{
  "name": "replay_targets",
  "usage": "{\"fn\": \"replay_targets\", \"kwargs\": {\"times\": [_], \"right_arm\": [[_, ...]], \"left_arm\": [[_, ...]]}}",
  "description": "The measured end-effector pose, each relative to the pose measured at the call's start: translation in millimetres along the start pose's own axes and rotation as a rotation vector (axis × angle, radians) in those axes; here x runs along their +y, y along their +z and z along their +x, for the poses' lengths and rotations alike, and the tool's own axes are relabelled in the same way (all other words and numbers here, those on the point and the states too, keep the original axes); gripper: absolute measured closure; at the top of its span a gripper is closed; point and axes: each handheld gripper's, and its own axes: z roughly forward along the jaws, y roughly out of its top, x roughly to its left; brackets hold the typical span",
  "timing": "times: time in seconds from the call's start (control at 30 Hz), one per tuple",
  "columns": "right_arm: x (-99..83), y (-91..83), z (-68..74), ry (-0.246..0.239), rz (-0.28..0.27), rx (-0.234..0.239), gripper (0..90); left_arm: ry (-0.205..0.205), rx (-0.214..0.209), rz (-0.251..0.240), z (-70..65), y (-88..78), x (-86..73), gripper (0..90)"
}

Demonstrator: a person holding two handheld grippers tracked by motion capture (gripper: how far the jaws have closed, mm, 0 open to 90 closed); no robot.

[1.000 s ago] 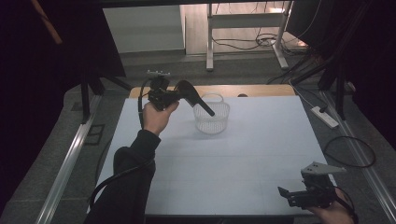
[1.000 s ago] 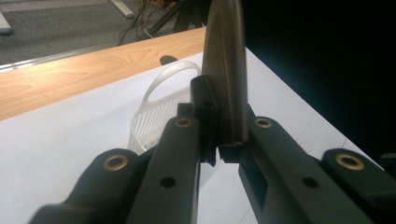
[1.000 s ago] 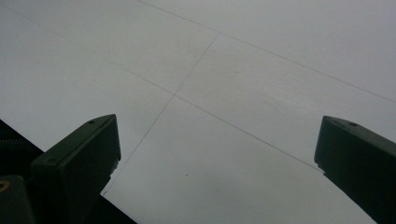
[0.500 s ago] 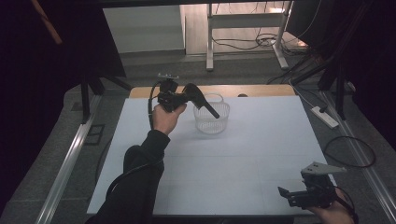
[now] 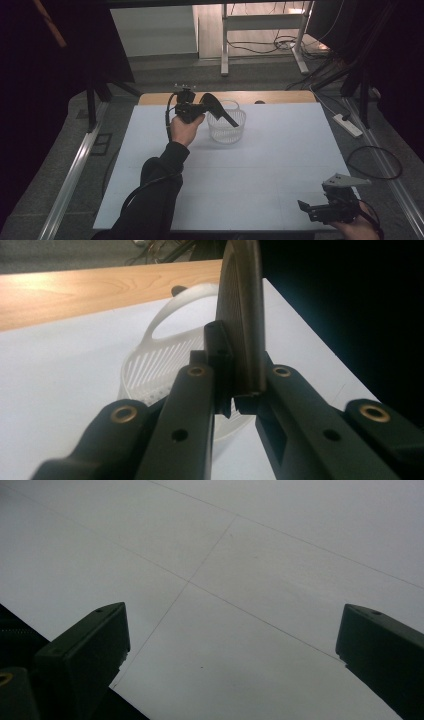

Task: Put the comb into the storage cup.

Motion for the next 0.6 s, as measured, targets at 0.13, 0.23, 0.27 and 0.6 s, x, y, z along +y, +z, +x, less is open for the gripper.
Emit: {"fn": "replay_targets", "kwargs": {"times": [0.13,0.23,0.27,0.6], "right_arm": [[-0.1,-0.1,0.0,0.001,-0.001,-0.001,1.6],[-0.1,-0.2,-0.2,0.002,-0.001,0.000,1.7],[-0.1,-0.1,-0.2,0.003,0.000,-0.001,1.7],[-0.1,0.1,-0.2,0.000,0.001,0.002,1.8]], "left_arm": [[-0.006,0.004,0.004,0.9,6.5,-4.0,87.3],[-0.012,0.002,0.004,2.1,9.3,-6.2,87.3],[-0.014,0.003,0.003,2.5,10.1,-6.8,87.3],[-0.051,-0.011,-0.015,9.8,14.1,-14.9,87.2]]}}
